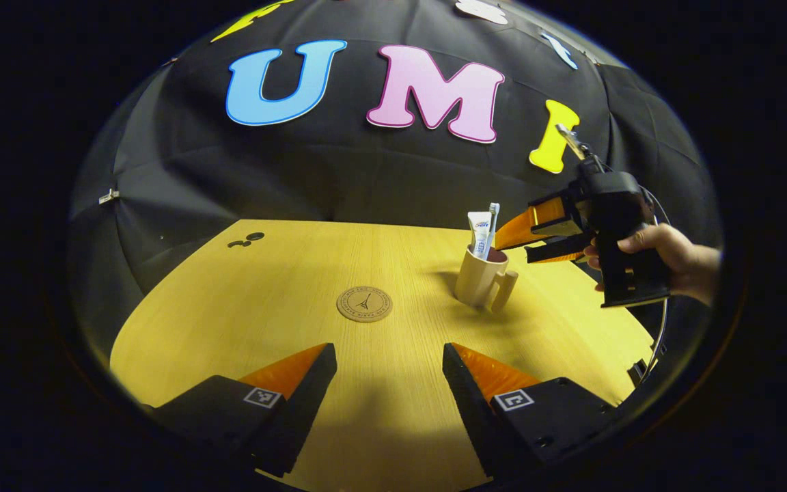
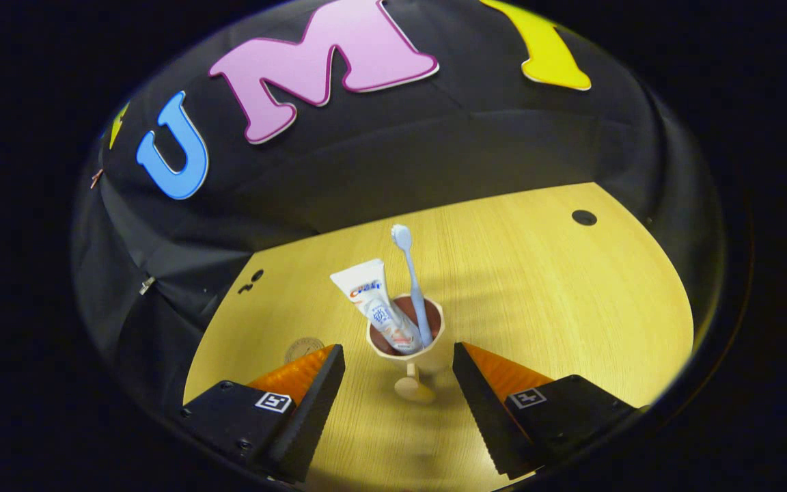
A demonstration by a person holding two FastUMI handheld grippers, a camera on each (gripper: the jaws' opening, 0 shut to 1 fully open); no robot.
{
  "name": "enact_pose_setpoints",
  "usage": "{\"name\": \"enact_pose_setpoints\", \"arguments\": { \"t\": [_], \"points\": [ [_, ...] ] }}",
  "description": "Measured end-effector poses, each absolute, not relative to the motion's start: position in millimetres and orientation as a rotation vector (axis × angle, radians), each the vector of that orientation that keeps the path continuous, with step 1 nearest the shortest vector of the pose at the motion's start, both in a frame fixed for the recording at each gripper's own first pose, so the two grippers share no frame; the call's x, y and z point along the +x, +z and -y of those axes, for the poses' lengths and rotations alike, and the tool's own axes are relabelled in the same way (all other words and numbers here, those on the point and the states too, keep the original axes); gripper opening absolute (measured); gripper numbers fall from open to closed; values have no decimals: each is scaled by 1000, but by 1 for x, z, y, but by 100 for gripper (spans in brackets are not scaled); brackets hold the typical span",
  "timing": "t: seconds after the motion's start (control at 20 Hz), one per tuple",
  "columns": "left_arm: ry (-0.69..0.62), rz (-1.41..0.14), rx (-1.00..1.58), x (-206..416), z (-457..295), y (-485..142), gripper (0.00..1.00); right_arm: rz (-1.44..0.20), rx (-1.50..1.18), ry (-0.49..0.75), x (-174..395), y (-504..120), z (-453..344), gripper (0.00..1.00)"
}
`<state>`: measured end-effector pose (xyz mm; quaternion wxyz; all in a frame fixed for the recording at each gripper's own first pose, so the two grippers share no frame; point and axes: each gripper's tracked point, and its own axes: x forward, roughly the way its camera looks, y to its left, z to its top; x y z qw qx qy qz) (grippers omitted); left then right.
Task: Put the toothbrush and toothpaste on the desktop into the cup, then pick up the cup and place it on the coaster on the desktop.
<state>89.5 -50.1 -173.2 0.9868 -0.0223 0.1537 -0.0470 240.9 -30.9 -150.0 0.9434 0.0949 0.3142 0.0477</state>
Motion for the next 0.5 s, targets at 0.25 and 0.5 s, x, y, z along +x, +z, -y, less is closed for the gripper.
{"name": "enact_pose_setpoints", "arguments": {
  "t": [0.25, 0.5],
  "points": [
    [-69, -324, -72, 73, 49, -170, 97, -862, 186, -1, 228, -186, 45, 98],
    [-53, -352, -104, 64, 58, -173, 97, -962, 129, -13, 233, -205, 40, 98]
  ]
}}
